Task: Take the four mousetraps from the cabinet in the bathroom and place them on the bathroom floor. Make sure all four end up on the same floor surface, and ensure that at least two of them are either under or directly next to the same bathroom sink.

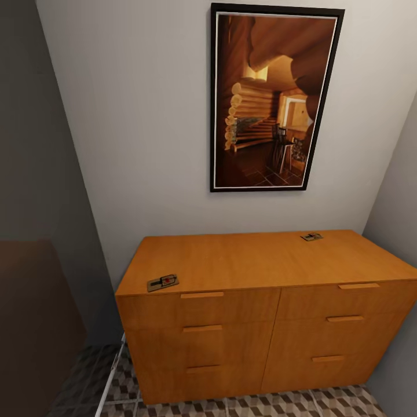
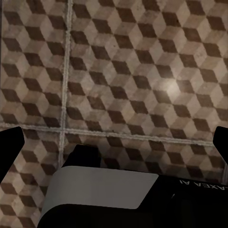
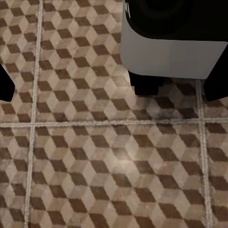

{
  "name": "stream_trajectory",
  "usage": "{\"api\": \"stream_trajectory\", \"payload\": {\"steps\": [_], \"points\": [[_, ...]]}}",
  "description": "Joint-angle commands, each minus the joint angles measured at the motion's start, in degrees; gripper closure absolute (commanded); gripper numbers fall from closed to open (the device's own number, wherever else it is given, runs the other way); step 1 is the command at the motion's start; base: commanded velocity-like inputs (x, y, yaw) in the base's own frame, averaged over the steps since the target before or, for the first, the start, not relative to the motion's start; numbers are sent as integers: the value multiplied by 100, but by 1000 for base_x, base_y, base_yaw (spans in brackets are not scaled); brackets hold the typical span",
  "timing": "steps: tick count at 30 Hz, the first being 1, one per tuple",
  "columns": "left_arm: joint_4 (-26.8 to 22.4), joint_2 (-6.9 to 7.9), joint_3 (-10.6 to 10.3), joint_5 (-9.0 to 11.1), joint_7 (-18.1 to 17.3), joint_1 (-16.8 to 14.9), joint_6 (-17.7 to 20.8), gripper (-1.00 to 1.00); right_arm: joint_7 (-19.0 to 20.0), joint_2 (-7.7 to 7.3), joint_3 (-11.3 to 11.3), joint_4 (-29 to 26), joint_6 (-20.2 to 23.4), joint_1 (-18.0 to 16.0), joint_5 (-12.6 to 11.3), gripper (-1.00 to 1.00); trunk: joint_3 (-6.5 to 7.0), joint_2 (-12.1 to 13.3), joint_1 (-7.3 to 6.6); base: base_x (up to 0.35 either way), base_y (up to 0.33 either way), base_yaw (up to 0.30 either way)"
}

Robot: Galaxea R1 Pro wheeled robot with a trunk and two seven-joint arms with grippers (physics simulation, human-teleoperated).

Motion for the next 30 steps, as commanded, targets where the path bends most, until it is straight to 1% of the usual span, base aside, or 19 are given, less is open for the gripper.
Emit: {"api": "stream_trajectory", "payload": {"steps": [1, 30], "points": [[4, -2, -49, 49, 18, -4, -18, -100, -24, 0, -13, 18, -26, -8, 58, -100, -6, -3, 0, 0, 0, 0], [4, -2, -49, 49, 35, -4, -13, -100, -17, -1, -3, 18, -26, -8, 67, -100, -6, -3, 0, 0, 0, 0]]}}
